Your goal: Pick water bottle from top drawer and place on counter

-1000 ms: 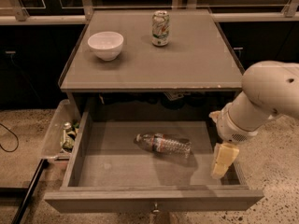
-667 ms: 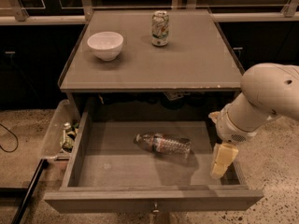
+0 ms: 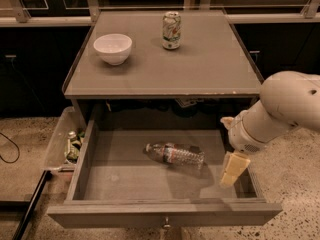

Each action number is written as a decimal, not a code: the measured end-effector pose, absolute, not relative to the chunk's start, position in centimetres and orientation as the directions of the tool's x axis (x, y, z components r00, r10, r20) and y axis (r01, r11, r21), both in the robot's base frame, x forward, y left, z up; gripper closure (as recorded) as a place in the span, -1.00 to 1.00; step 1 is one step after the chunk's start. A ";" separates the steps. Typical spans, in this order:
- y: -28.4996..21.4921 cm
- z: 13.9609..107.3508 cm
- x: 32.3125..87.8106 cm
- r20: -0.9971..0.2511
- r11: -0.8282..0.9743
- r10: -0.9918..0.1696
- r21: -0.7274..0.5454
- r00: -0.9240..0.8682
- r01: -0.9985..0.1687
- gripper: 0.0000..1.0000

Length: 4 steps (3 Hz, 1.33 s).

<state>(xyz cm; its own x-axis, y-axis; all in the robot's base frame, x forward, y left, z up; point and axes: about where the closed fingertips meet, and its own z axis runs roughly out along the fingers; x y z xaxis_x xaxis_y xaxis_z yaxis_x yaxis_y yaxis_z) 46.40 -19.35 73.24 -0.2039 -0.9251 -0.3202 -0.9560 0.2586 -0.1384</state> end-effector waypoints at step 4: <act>-14.2 65.3 51.9 -0.565 0.303 -0.814 -0.221 -0.132 -0.927 -1.00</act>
Offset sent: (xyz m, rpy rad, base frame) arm 0.0544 0.0407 -0.0489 0.1836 -0.2480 0.0005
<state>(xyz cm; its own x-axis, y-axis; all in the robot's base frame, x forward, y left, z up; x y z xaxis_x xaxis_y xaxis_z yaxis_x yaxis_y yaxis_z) 51.86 -14.23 65.26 -0.1317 -0.8144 -0.5651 -0.9269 0.3032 -0.2210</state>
